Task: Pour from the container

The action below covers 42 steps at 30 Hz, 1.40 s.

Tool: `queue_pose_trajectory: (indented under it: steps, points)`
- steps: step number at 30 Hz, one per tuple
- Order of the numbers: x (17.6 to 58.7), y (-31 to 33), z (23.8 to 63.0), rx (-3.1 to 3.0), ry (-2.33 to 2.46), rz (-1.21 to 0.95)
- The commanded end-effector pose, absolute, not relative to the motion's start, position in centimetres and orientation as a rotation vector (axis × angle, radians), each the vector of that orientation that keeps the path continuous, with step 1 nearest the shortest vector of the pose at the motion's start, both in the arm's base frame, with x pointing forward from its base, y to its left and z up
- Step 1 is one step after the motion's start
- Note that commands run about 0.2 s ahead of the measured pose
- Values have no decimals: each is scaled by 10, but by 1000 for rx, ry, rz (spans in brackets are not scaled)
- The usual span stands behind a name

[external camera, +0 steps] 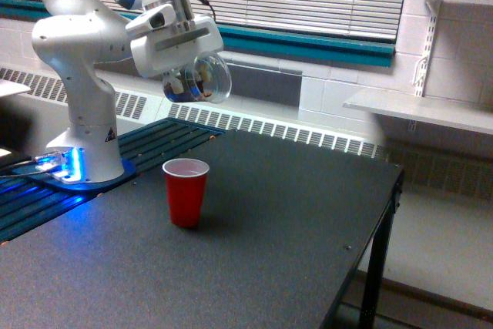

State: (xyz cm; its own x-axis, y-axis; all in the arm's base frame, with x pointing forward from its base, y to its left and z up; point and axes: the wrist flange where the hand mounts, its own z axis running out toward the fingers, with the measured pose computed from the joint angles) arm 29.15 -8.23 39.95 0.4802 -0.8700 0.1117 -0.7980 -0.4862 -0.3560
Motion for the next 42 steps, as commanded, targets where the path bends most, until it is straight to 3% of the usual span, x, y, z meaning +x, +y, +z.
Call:
queue_pose_trajectory:
  steps: [1, 42]
  points:
    - [276, -92, 392, -2475, 1449, -380]
    - [278, -88, 331, -2371, 1417, -281]
